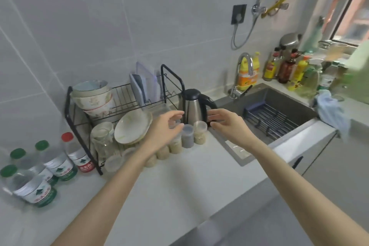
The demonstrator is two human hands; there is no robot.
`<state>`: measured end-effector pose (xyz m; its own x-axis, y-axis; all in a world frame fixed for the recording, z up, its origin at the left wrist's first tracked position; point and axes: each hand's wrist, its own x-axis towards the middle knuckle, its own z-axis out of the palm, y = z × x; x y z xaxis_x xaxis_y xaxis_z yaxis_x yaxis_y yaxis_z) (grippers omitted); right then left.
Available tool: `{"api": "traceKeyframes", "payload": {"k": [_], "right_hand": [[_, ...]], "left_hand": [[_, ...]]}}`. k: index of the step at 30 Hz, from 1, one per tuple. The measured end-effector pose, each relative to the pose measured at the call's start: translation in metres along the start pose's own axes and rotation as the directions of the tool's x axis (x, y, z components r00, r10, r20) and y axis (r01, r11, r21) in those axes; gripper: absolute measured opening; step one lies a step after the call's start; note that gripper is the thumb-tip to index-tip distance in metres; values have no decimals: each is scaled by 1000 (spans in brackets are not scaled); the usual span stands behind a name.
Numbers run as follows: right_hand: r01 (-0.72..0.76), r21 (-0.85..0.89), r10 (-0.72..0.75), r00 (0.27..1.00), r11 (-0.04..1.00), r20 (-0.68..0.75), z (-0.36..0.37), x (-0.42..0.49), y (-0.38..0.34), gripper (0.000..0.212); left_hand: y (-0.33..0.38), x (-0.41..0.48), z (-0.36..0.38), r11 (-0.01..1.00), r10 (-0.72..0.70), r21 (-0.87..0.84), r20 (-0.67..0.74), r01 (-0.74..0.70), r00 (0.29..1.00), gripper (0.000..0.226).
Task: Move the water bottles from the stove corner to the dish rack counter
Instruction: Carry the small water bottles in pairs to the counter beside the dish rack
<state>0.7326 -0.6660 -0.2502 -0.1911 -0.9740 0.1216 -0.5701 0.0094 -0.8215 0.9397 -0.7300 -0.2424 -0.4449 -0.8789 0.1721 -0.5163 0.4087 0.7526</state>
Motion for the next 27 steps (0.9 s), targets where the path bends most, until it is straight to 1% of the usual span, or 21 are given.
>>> {"api": "traceKeyframes", "payload": {"k": [7,11,14,16,21,23,25,27], "right_hand": [[-111,1,109,976,994,-186,-130,-76,68,39],[-184,13,179,937,983,-300,-210,-138,113,36],[-241,30,235,899,970,-370,-263,-187,144,36],[-280,31,264,858,960,-440,-302,-224,164,35],[-352,54,317,753,934,-576,-370,-294,199,35],[-377,75,338,704,923,-625,-392,-320,210,36],[-408,107,367,638,907,-676,-415,-346,223,36],[-431,133,386,577,893,-720,-433,-364,233,37]], "left_hand": [[112,14,116,991,130,-48,140,-125,982,38],[188,11,196,974,228,-73,227,-216,947,39],[241,4,252,957,289,-129,290,-261,912,40],[279,-4,294,943,328,-167,346,-287,879,40],[353,-16,374,897,442,-232,443,-376,780,40],[381,-19,403,872,489,-269,488,-408,723,41],[412,-22,437,842,538,-316,530,-437,655,40],[435,-24,465,822,569,-355,544,-446,617,38]]}}
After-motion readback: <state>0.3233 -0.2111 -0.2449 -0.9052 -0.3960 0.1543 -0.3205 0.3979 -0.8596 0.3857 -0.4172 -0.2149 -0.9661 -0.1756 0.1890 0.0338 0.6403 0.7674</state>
